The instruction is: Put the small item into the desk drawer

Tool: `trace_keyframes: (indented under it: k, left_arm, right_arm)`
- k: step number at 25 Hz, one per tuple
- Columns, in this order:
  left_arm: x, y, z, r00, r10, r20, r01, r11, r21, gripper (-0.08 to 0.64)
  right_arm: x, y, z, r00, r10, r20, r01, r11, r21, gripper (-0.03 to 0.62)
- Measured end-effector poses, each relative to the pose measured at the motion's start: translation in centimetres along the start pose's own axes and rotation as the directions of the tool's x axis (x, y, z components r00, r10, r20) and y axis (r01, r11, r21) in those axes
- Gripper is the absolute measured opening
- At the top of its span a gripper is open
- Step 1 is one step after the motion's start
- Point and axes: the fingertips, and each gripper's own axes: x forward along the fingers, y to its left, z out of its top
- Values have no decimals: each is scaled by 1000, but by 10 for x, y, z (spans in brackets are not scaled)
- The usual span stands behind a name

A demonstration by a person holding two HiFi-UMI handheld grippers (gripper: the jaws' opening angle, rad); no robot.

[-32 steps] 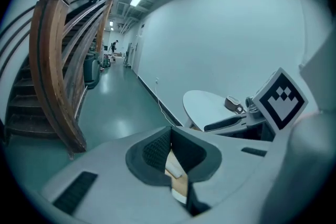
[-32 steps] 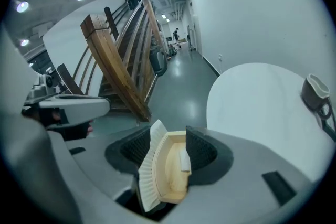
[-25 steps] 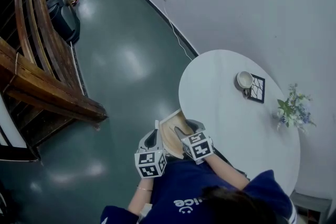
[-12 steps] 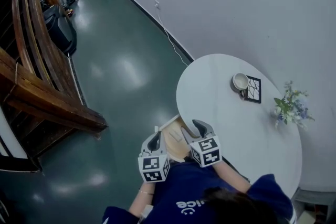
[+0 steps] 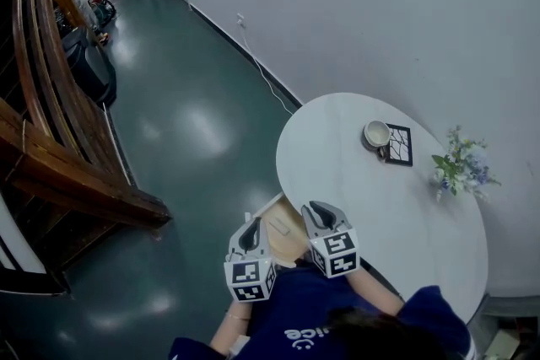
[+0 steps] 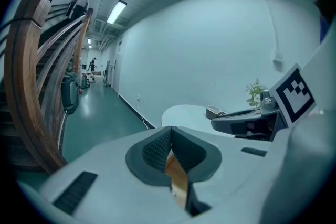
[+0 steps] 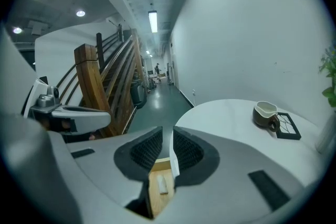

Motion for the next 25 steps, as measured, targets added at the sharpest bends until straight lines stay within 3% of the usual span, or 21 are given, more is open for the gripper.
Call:
trace_keyframes:
  k: [8, 25]
  left_arm:
    - [0, -9, 0, 1000, -13, 6, 13, 1000, 0, 3]
    - [-5, -6, -1, 1000, -1, 11, 1, 1000, -8, 3]
  right_arm:
    - [-8, -7, 1, 1000, -11, 26, 11, 1000, 22, 9]
    - [-8, 6, -5, 999, 37, 20, -36, 998, -53, 6]
